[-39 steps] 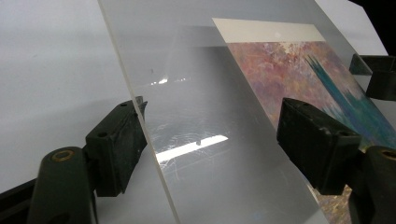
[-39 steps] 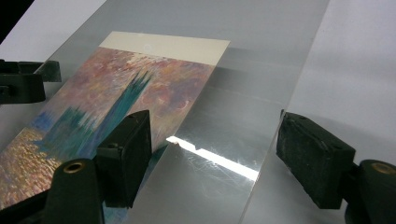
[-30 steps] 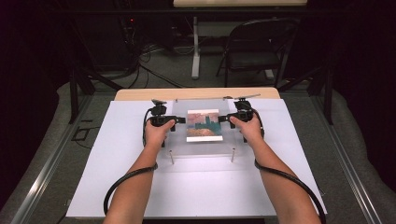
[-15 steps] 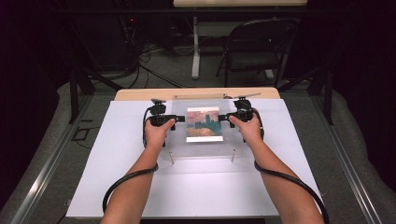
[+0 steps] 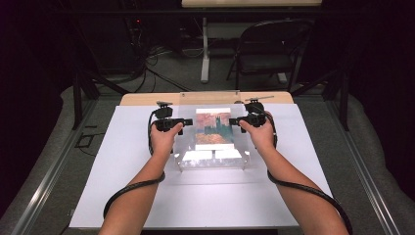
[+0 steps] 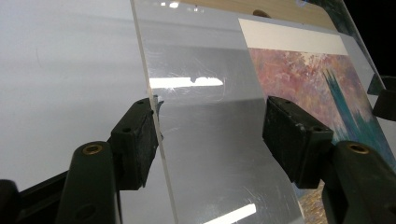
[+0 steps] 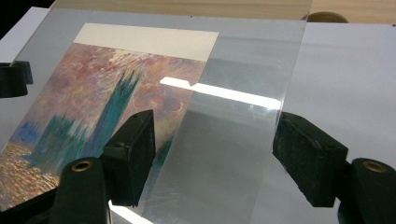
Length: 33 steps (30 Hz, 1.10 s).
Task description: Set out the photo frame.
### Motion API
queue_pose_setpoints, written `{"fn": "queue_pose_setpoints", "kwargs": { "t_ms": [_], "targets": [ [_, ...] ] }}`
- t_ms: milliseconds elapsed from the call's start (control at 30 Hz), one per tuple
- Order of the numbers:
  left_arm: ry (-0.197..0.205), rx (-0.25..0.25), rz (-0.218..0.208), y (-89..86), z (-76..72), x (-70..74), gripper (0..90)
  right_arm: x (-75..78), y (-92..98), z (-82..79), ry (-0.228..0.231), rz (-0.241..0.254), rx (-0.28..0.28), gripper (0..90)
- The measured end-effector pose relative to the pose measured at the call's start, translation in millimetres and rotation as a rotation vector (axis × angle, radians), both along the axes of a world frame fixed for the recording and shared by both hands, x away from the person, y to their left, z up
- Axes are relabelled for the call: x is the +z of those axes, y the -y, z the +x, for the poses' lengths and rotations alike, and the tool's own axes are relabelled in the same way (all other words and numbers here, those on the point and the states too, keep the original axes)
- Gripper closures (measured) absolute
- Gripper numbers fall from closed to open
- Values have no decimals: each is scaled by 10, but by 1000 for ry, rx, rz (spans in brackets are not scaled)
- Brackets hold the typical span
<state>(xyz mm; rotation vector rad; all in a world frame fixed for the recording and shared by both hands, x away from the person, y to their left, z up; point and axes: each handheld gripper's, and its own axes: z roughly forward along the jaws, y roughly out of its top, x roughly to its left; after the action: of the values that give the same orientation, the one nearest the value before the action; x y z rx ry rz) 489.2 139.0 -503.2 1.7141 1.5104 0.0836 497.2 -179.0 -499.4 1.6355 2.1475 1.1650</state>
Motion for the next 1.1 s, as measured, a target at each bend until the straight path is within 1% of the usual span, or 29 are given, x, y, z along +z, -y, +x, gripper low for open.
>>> {"fn": "queue_pose_setpoints", "kwargs": {
  "t_ms": [33, 167, 200, 267, 333, 367, 433, 467, 567, 600, 633, 667, 767, 800, 867, 900, 933, 967, 1000, 1100],
  "targets": [
    [4, 3, -2, -1, -8, 12, 372, 21, -10, -19, 8, 1, -8, 299],
    [16, 9, 1, -3, -62, 79, 393, 96, -20, -72, 28, -19, -9, 310],
    [24, 10, 1, 0, -79, 97, 394, 107, -21, -82, 25, -18, -14, 313],
    [30, 14, 0, -1, -110, 128, 400, 145, -22, -120, 40, -23, -17, 320],
    [37, 10, 2, -5, -124, 143, 406, 158, -25, -133, 41, -26, -17, 319],
    [45, 10, 2, -6, -157, 174, 410, 191, -31, -175, 57, -32, -23, 324],
    [51, 8, 5, -9, -172, 190, 416, 202, -34, -187, 62, -32, -23, 325],
    [58, 7, 5, -12, -206, 223, 420, 239, -37, -229, 73, -37, -26, 334],
    [68, 3, 6, -22, -238, 251, 433, 280, -35, -277, 89, -42, -25, 347],
    [80, 2, 4, -30, -273, 277, 438, 297, -33, -297, 93, -41, -25, 357],
    [80, 2, 4, -30, -273, 277, 441, 297, -33, -297, 93, -41, -25, 357],
    [89, -2, 3, -34, -311, 308, 446, 330, -23, -340, 110, -43, -26, 371],
    [99, -7, 6, -40, -349, 340, 453, 358, -12, -379, 118, -41, -29, 391],
    [109, -13, 7, -53, -390, 370, 465, 392, 5, -427, 132, -37, -29, 414],
    [122, -17, 1, -64, -436, 398, 476, 421, 13, -476, 137, -36, -31, 427],
    [128, -19, 1, -70, -462, 413, 483, 434, 17, -504, 147, -34, -32, 433],
    [128, -19, 1, -70, -462, 413, 489, 450, 22, -531, 155, -39, -27, 438],
    [132, -21, 1, -74, -487, 428, 489, 450, 22, -531, 155, -39, -27, 438],
    [137, -23, 1, -79, -515, 449, 501, 484, 32, -590, 171, -42, -23, 454],
    [151, -31, 5, -91, -599, 506, 513, 526, 41, -658, 188, -50, -16, 469]
  ]
}}
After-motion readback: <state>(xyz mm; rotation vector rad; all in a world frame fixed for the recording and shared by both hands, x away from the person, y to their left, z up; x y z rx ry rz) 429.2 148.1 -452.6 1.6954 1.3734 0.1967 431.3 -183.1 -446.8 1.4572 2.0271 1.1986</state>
